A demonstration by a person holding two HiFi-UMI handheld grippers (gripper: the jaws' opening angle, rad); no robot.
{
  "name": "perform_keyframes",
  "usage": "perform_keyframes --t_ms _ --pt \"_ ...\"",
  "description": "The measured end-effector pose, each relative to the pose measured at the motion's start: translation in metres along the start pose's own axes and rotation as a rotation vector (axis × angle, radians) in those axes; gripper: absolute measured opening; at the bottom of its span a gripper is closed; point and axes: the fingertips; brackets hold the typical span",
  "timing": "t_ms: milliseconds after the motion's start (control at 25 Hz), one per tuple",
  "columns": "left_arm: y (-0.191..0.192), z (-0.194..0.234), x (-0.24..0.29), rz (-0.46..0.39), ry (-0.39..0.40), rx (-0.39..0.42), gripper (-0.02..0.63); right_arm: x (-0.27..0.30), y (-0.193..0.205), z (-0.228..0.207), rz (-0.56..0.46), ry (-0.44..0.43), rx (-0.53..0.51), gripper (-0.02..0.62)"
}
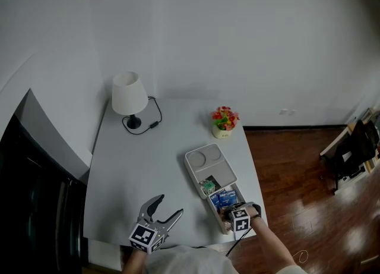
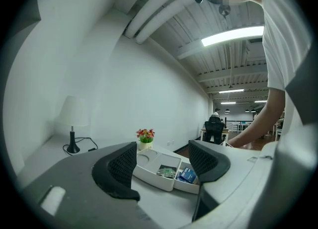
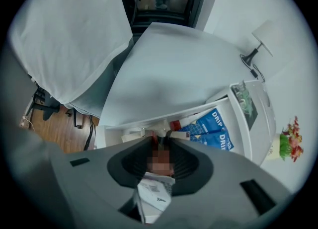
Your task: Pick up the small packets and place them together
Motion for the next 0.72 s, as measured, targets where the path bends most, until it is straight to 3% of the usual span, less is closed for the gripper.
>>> perform_keyframes --t_ms 360,720 --pt "0.005 -0.009 0.010 0.005 0.027 -0.007 0.325 -0.060 -0.026 -0.017 -0.097 0.152 0.029 0.112" --pt "0.005 -0.015 0.018 0.001 0.033 -0.011 0.325 -0.108 0.000 -0.077 -0.065 0.259 -0.003 0.110"
Point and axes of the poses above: the fingertips, and each gripper's own axes: x forward along the fingers, z to its left, y out of its underside, and after that the axes turned 8 degrees about -z, right-handed
